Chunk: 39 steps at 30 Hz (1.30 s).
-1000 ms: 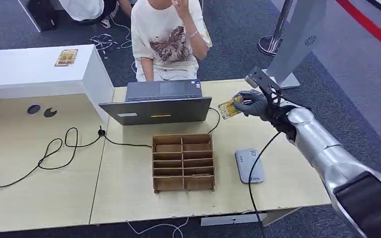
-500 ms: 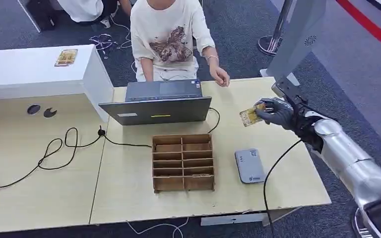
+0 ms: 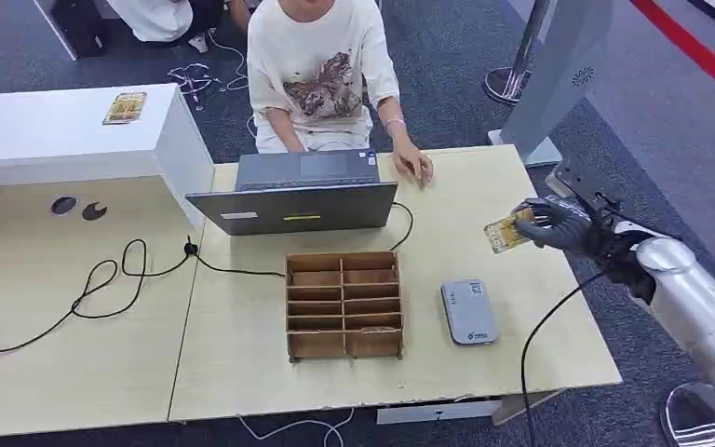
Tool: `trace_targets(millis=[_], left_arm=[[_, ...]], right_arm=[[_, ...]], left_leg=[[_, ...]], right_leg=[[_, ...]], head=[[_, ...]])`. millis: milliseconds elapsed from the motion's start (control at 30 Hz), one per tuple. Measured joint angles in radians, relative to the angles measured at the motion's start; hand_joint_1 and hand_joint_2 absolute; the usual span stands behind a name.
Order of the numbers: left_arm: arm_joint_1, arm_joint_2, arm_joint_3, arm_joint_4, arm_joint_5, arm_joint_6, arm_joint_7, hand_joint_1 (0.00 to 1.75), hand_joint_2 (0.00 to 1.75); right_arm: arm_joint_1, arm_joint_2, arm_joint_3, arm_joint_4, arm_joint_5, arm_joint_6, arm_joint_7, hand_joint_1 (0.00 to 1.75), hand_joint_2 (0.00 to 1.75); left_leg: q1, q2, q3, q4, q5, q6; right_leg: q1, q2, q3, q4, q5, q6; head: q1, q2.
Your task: Pass the card to the sensor for recognition and then transmit it.
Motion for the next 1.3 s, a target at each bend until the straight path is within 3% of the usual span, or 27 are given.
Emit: trace_targets(millis=[400,767,1300], left_arm=[[0.000,0.000,0.000,0.000,0.002,-0.010,0.001,0.00,0.00],[-0.001,0.000,0.000,0.000,0.002,-0.012,0.000,0.00,0.00],[-0.002,0.000,0.000,0.000,-0.015,-0.014,-0.002,0.00,0.00]], right_arm=[[0.082,-0.044,-0.015,-0.054,0.009,-0.001,0.002,1.75,1.75],[0.147,-0.048,-0.020,-0.090,0.050,-0.009,0.000,1.75,1.75],[0.162,0.068,-0.013,-0.006,0.159,-0.037,-0.034,1.75,1.75]], left_leg=[[0.000,0.000,0.000,0.000,0.000,0.000],[0.000,0.000,0.000,0.000,0.000,0.000],[0.000,0.000,0.000,0.000,0.000,0.000]], right_leg=[[0.000,0.000,0.000,0.000,0.000,0.000],[0.000,0.000,0.000,0.000,0.000,0.000],[0.000,0.000,0.000,0.000,0.000,0.000]], head=[[0.000,0.000],[0.000,0.000],[0.000,0.000]])
